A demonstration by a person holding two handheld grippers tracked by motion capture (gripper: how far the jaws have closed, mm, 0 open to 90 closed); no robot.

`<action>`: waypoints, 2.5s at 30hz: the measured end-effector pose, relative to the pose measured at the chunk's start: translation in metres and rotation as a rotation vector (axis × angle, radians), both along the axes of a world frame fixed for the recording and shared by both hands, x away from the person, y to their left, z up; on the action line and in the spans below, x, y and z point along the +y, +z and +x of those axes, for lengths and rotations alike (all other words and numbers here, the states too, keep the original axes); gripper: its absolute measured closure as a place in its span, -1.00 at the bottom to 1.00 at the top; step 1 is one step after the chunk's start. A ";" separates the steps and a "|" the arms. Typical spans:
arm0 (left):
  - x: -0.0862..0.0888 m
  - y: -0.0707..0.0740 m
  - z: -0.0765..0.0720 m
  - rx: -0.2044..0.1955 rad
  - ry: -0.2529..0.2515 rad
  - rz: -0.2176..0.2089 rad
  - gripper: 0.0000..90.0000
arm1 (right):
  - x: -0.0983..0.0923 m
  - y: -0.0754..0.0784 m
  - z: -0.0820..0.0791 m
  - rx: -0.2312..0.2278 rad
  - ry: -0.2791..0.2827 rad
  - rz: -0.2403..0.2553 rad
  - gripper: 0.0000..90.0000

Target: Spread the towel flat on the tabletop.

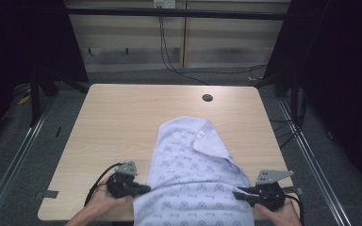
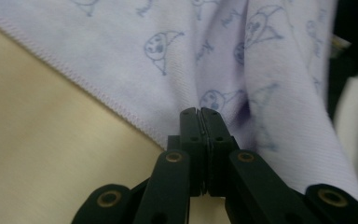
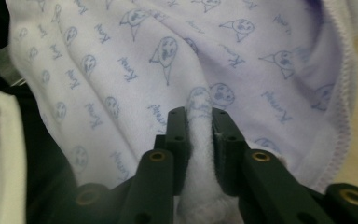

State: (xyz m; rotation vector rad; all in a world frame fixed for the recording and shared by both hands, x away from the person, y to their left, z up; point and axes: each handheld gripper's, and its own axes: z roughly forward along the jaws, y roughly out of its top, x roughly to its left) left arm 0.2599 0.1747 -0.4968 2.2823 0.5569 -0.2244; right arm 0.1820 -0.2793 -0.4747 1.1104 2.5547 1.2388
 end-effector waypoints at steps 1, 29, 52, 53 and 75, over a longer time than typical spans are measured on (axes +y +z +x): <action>0.006 0.001 -0.017 0.012 -0.019 0.003 0.97 | 0.003 0.002 -0.003 -0.004 0.011 0.009 0.58; -0.010 -0.006 0.052 -0.053 0.161 -0.038 0.82 | 0.153 -0.028 0.169 -0.089 0.075 -0.077 0.16; -0.011 -0.008 0.074 -0.097 0.203 -0.045 0.65 | -0.037 0.038 0.197 -0.204 -0.455 0.027 0.93; -0.013 -0.009 0.076 -0.091 0.204 -0.054 0.65 | -0.043 0.037 0.200 -0.201 -0.474 0.015 0.93; -0.010 -0.003 0.075 -0.147 0.229 0.037 0.86 | 0.002 -0.008 0.115 -0.044 -0.184 -0.128 0.28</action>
